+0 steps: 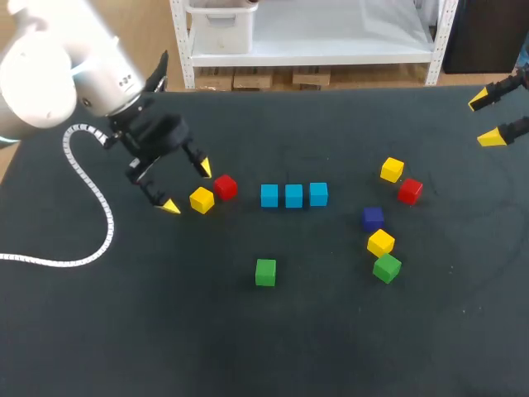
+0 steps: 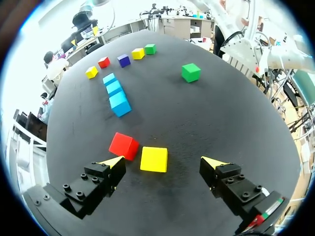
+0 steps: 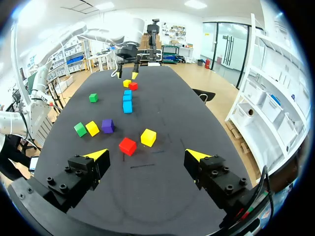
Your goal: Place the blue cubes, place green cubes on the blue cubes, place the yellow cubes on the green cubes, then place the red cubes on the yellow cubes, and place purple cube on the red cubes.
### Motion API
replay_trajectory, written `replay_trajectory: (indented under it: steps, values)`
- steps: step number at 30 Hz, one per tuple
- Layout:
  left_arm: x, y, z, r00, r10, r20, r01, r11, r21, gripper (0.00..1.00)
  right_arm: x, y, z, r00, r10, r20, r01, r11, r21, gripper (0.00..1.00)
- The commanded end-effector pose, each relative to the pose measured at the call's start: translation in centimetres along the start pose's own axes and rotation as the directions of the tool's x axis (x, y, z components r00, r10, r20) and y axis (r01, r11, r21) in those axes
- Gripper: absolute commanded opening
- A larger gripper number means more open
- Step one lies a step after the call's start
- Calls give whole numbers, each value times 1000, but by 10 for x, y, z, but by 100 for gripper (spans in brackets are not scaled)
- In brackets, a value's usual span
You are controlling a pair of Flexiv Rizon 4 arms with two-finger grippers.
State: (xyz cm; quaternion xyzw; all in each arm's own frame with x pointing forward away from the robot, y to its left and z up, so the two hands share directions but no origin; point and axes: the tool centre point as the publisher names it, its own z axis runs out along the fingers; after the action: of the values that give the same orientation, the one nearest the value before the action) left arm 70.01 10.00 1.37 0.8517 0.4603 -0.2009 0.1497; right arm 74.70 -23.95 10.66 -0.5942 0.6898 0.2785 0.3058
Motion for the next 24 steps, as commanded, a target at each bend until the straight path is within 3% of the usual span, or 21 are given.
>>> replay_trajectory:
  steps: [1,7,13,19,24]
  values:
    - [4,8,0,1000,5,2,-5,1000,16,100,0,0,0,1000,0,1,0,1000,0,100]
    - [-1,5,-3,1000,5,-2,-5,1000,12,100,0,0,0,1000,0,1,0,1000,0,100]
    - [-25,-10,-5,1000,-18,-2,18,1000,-7,100,0,0,0,1000,0,1,0,1000,0,100]
    - [-57,-39,0,992,-120,48,122,991,-53,100,0,0,0,1000,0,1,0,1000,0,100]
    - [-78,-60,17,957,-273,99,282,956,-81,100,0,0,0,1000,0,1,0,1000,0,100]
